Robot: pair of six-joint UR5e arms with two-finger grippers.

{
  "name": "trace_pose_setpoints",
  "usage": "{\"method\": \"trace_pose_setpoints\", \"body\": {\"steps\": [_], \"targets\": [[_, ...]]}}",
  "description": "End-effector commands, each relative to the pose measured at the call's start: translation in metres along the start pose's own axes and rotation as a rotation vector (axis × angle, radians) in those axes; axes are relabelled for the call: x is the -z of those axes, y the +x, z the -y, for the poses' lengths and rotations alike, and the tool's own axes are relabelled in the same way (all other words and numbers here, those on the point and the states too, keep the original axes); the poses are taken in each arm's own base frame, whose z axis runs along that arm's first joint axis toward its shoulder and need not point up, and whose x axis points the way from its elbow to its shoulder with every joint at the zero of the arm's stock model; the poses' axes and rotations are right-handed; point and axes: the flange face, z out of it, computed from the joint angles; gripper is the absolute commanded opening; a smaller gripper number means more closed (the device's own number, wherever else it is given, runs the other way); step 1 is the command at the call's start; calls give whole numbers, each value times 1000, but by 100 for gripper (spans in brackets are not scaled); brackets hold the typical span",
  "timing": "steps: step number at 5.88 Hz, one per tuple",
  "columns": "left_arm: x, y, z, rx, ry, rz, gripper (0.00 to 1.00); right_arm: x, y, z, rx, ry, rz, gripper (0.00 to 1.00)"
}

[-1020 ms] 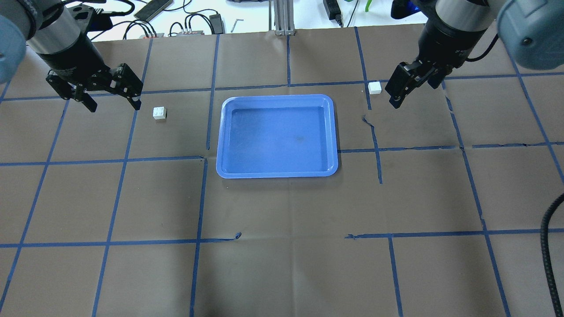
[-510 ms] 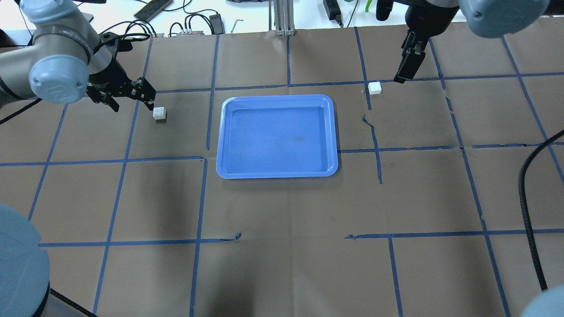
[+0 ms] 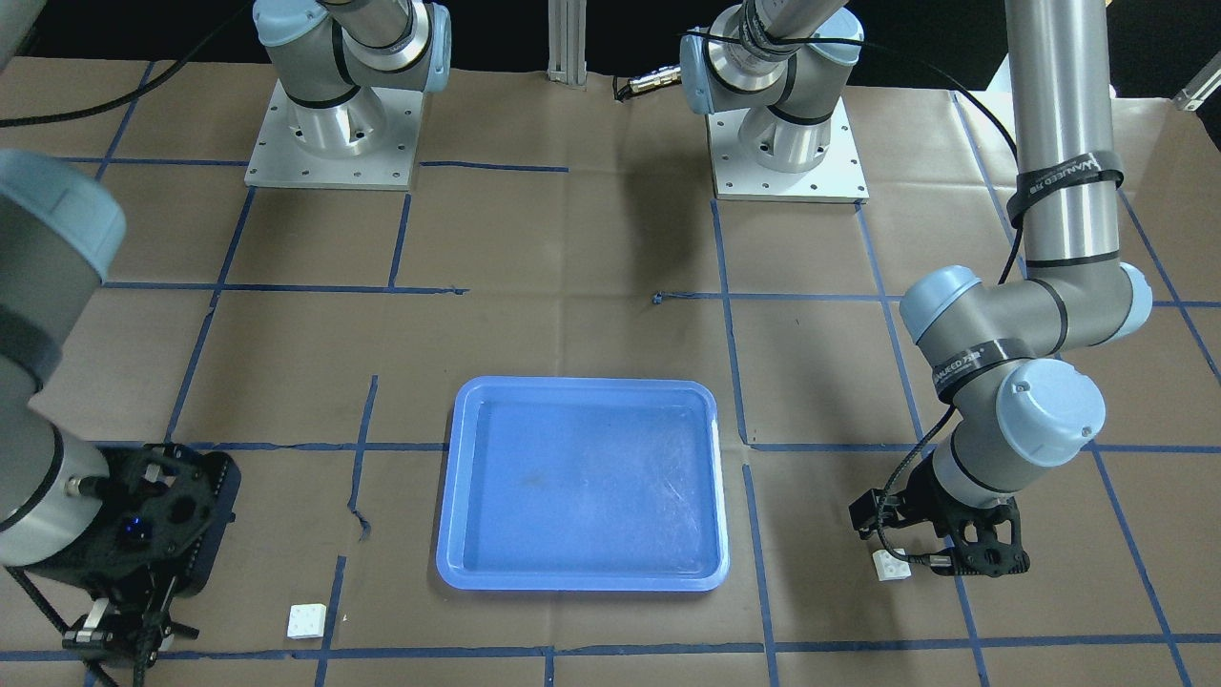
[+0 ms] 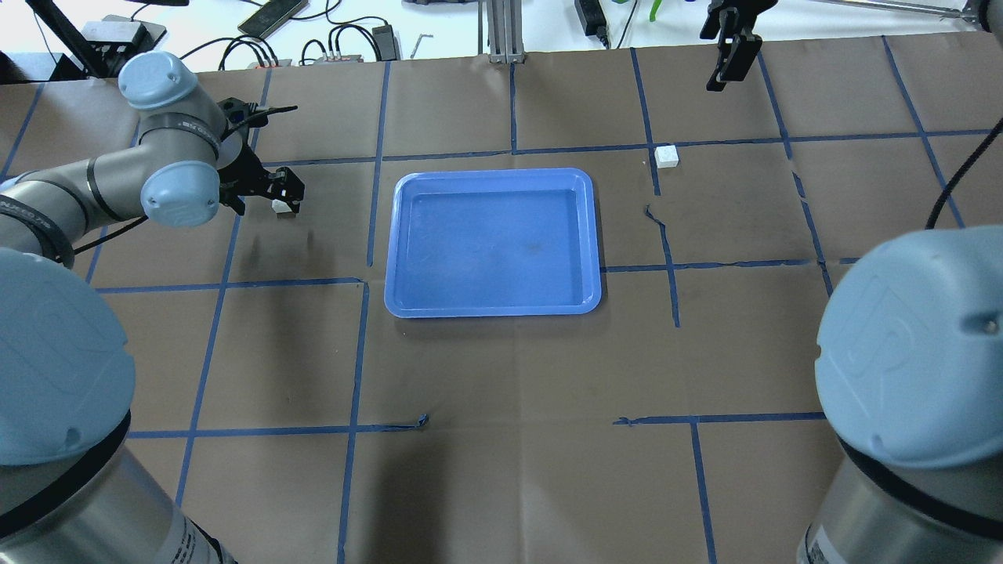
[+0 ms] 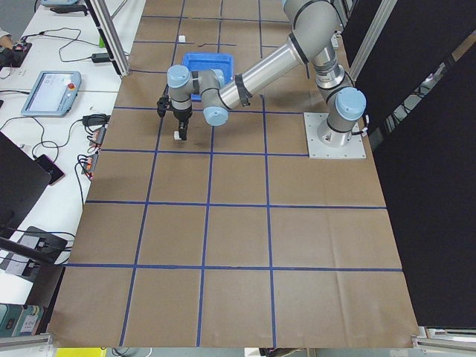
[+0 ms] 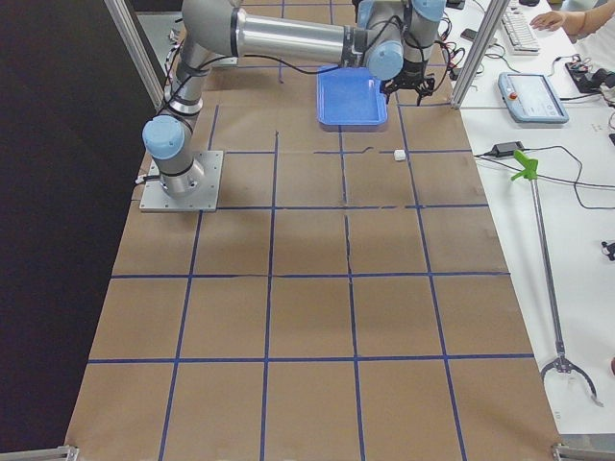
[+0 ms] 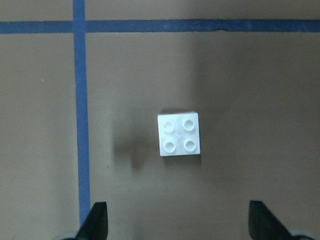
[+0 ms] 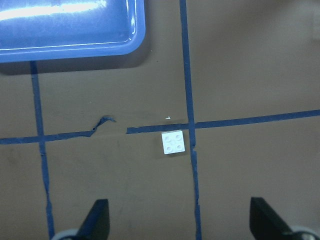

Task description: Assemble white blocks and place on blue tray

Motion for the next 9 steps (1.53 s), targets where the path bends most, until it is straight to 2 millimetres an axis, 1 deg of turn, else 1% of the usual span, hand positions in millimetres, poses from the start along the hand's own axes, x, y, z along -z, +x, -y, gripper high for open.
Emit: {"method": "trace_pose_setpoints", "body": {"steps": [1,2,3,4,5,6,7,8,9], "targets": [[-19,0,7,0,44,3,98,-61,29,-59,24,271,21,100],[-19,-1,7,-5,44,4,81,-98,32,-87,9,397,41,100],[-16,0,8,-11,52,4,52,-137,20,-97,83,460,66,100],[-14,0,8,-14,55,5,32,-168,5,-92,115,556,68,100],[-9,0,8,-19,63,5,18,-182,6,-92,125,576,40,100],[-4,0,8,-45,69,6,10,-205,5,-96,165,584,47,100],[9,19,4,-171,78,-2,9,-212,3,-97,190,583,52,100],[34,57,-7,-313,71,-15,10,-217,2,-98,189,579,61,100],[53,120,-29,-495,29,-34,10,-220,2,-99,178,581,66,98]]}}
